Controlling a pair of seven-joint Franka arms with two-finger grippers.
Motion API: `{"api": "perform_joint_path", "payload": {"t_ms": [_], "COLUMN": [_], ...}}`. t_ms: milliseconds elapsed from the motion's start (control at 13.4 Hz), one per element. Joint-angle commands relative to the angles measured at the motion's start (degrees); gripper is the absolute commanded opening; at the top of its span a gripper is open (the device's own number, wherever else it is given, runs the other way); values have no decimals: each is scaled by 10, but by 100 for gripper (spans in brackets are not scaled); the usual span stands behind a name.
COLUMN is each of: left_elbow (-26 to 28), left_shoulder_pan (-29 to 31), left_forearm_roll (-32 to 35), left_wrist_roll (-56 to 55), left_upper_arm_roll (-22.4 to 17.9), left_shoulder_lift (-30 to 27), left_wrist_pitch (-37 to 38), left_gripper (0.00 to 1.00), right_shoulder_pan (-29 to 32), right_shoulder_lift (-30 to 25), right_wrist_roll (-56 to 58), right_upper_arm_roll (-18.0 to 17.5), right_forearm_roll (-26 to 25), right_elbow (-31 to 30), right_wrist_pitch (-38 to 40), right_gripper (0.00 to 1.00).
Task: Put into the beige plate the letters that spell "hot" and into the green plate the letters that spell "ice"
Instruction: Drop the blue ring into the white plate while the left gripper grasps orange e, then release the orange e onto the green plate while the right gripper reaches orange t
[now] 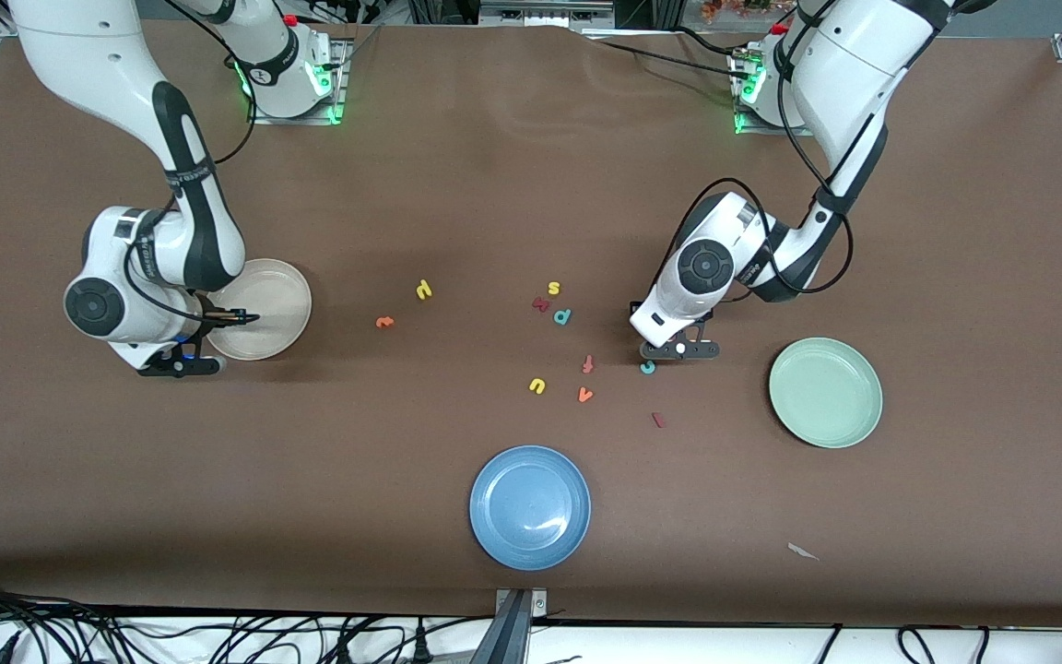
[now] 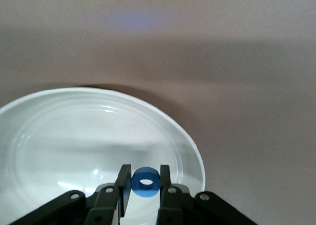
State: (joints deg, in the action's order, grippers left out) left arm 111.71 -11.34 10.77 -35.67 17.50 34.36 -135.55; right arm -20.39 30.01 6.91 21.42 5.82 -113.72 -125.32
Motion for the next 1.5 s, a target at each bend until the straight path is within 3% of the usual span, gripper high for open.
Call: {"api": "perform_joint_path", "payload": {"t_ms": [0, 75, 150, 300, 674, 1048, 1423], "left_elbow": [6, 5, 5, 5, 5, 3, -19], "left_shoulder_pan": [-5, -5, -5, -5, -4, 1, 15], "left_forearm_roll": [20, 20, 20, 20, 20, 21, 20], "left_wrist_roll": [-19, -19, -19, -19, -19, -11, 6], "left_upper_arm_roll": [-1, -1, -1, -1, -1, -1, -3], "left_shoulder_lift": [-4, -3, -3, -3, -3, -4, -25], "left_wrist_pitch": [-3, -4, -4, -3, -4, -2, 39], "left_gripper": [55, 53, 50, 45, 33, 22, 17], "right_shoulder_pan": [-1, -1, -1, -8, -23, -25, -101], "right_shoulder_lift": [0, -1, -2, -22, -52, -55, -10], "right_wrist_roll": [7, 6, 5, -3, -12, -89, -144], "right_upper_arm_roll": [-3, -3, -4, -9, -37, -114, -117], "right_forearm_roll": [6, 6, 8, 25, 82, 81, 73], "right_elbow": [0, 0, 2, 6, 16, 39, 35], "right_wrist_pitch": [-2, -1, -2, 5, 6, -4, -71], "right_gripper": [25, 57, 82, 92, 97, 97, 97]}}
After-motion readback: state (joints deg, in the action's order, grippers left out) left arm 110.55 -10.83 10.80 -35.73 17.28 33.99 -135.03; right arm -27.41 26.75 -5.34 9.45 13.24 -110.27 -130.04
